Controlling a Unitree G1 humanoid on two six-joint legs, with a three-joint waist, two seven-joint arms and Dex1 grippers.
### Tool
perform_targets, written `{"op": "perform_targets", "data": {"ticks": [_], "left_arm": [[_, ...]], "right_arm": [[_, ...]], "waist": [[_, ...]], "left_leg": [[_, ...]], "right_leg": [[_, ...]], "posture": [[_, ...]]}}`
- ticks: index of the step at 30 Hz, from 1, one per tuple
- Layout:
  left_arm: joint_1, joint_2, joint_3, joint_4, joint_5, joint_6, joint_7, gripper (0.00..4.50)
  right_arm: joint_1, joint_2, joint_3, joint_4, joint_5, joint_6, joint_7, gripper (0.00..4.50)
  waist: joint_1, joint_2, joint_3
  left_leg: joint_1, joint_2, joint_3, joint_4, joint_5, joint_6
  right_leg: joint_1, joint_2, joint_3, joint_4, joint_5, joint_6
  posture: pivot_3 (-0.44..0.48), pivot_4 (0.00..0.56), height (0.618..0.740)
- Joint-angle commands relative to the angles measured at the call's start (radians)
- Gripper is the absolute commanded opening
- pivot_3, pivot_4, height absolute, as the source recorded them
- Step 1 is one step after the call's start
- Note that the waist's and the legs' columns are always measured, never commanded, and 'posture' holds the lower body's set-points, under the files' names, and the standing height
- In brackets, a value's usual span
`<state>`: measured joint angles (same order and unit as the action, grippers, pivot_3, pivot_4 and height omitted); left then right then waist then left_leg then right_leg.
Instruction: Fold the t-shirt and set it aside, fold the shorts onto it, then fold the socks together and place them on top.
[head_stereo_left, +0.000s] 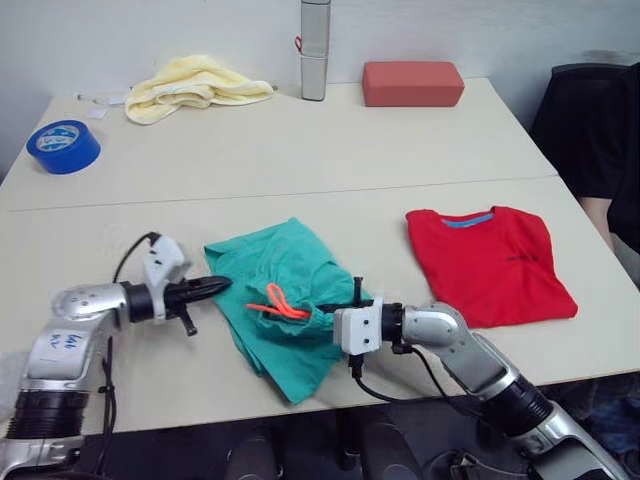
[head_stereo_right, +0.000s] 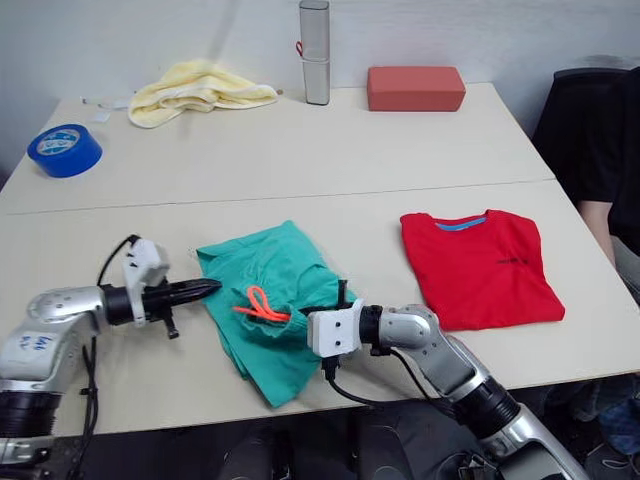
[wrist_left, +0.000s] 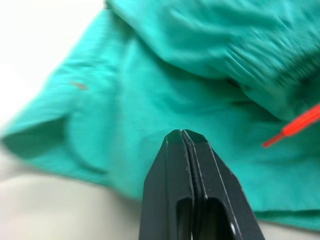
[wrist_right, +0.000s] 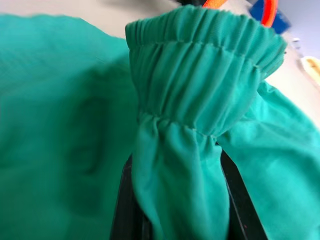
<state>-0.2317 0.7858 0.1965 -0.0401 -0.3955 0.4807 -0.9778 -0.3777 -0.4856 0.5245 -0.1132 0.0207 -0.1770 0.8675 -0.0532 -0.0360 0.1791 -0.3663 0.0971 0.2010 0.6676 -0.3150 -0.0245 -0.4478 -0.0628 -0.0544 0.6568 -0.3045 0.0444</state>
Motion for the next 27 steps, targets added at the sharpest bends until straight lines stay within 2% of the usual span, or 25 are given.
{"op": "perform_targets", "data": {"ticks": [1, 4, 6, 8, 9, 12, 14, 15, 18, 20, 21, 23, 27], "left_arm": [[-0.044, 0.034, 0.049, -0.021, -0.060, 0.010, -0.040, 0.00], [-0.073, 0.037, 0.051, -0.007, -0.080, 0.004, -0.057, 0.00], [-0.112, 0.027, 0.025, 0.006, -0.070, -0.022, -0.064, 0.00], [-0.131, 0.017, -0.006, 0.004, -0.065, -0.044, -0.087, 0.00], [-0.134, 0.012, -0.018, 0.000, -0.062, -0.048, -0.092, 0.00], [-0.138, -0.004, -0.032, -0.010, -0.061, -0.077, -0.094, 0.00], [-0.126, -0.019, -0.028, -0.040, -0.082, -0.091, -0.105, 0.00], [-0.113, -0.026, -0.023, -0.067, -0.103, -0.086, -0.110, 0.00], [-0.069, -0.039, -0.005, -0.132, -0.155, -0.061, -0.117, 0.00], [-0.027, -0.034, 0.004, -0.176, -0.173, -0.051, -0.116, 0.00], [-0.004, -0.033, 0.012, -0.198, -0.172, -0.066, -0.114, 0.37], [0.048, -0.030, 0.031, -0.243, -0.193, -0.063, -0.116, 0.83], [0.180, -0.039, 0.091, -0.360, -0.260, -0.061, -0.119, 2.01]], "right_arm": [[-0.025, -0.010, -0.009, -0.030, 0.127, -0.054, 0.158, 1.65], [-0.041, -0.019, -0.045, -0.022, 0.228, -0.061, 0.265, 2.74], [-0.078, -0.073, -0.100, -0.042, 0.394, 0.078, 0.400, 3.41], [-0.109, -0.117, -0.167, -0.083, 0.573, 0.295, 0.426, 4.18], [-0.121, -0.153, -0.192, -0.111, 0.648, 0.393, 0.443, 4.42], [-0.133, -0.224, -0.245, -0.170, 0.787, 0.595, 0.468, 4.42], [-0.155, -0.257, -0.307, -0.179, 0.933, 0.785, 0.416, 4.42], [-0.191, -0.289, -0.328, -0.151, 1.025, 0.943, 0.378, 4.42], [-0.261, -0.273, -0.364, -0.050, 1.009, 1.061, 0.273, 4.47], [-0.335, -0.254, -0.326, 0.068, 0.947, 1.167, 0.222, 4.47], [-0.373, -0.245, -0.299, 0.130, 0.924, 1.223, 0.219, 4.50], [-0.436, -0.201, -0.271, 0.254, 0.875, 1.278, 0.214, 4.50], [-0.529, -0.089, -0.199, 0.479, 0.699, 1.205, 0.221, 4.50]], "waist": [[0.000, 0.000, 0.000], [-0.001, 0.000, 0.000], [0.001, 0.000, 0.000], [0.004, 0.000, 0.000], [0.005, 0.000, 0.000], [0.014, 0.000, 0.000], [0.015, 0.000, 0.000], [0.013, 0.000, 0.000], [0.009, 0.000, 0.000], [0.004, 0.000, 0.000], [-0.001, 0.000, 0.000], [-0.003, 0.000, 0.000], [-0.011, 0.000, 0.000]], "left_leg": [[0.000, 0.000, 0.000, 0.000, 0.000, 0.000], [0.001, -0.001, 0.000, 0.000, 0.000, 0.000], [0.001, -0.001, 0.000, 0.000, 0.000, 0.000], [0.001, -0.002, 0.000, 0.001, 0.000, 0.001], [0.000, -0.002, 0.000, 0.002, 0.000, 0.001], [0.000, 0.001, -0.001, 0.002, -0.001, 0.002], [0.000, 0.001, -0.001, 0.003, -0.002, 0.001], [0.000, 0.002, -0.001, 0.002, -0.002, 0.001], [0.000, 0.003, -0.001, 0.002, -0.002, 0.000], [-0.001, 0.003, -0.001, 0.003, -0.002, 0.000], [0.000, 0.003, -0.001, 0.003, -0.002, 0.000], [-0.001, 0.003, 0.000, 0.003, -0.001, 0.000], [-0.002, 0.003, 0.000, 0.002, -0.001, -0.001]], "right_leg": [[0.000, 0.000, 0.000, 0.000, 0.000, 0.000], [0.000, 0.001, -0.001, 0.000, 0.000, 0.000], [0.000, 0.001, -0.001, 0.000, 0.000, 0.000], [0.000, 0.001, -0.001, 0.001, 0.000, 0.000], [0.001, 0.001, -0.001, 0.001, 0.000, 0.000], [0.001, -0.002, 0.000, 0.001, 0.000, 0.000], [0.001, -0.001, -0.001, 0.000, 0.001, -0.001], [0.000, -0.001, -0.001, 0.000, 0.000, -0.002], [0.000, -0.001, -0.001, 0.000, 0.001, -0.003], [0.000, -0.001, -0.001, 0.000, 0.001, -0.004], [0.000, -0.001, -0.001, 0.000, 0.001, -0.004], [-0.001, -0.002, -0.001, 0.000, 0.002, -0.005], [-0.003, -0.001, -0.001, 0.000, 0.003, -0.005]], "posture": [[0.000, 0.150, 0.740], [0.000, 0.150, 0.740], [0.000, 0.150, 0.740], [0.000, 0.150, 0.740], [0.000, 0.150, 0.740], [0.000, 0.150, 0.740], [0.000, 0.150, 0.740], [0.000, 0.150, 0.740], [0.000, 0.150, 0.740], [0.000, 0.150, 0.740], [0.000, 0.150, 0.740], [0.000, 0.150, 0.740], [0.000, 0.150, 0.740]]}}
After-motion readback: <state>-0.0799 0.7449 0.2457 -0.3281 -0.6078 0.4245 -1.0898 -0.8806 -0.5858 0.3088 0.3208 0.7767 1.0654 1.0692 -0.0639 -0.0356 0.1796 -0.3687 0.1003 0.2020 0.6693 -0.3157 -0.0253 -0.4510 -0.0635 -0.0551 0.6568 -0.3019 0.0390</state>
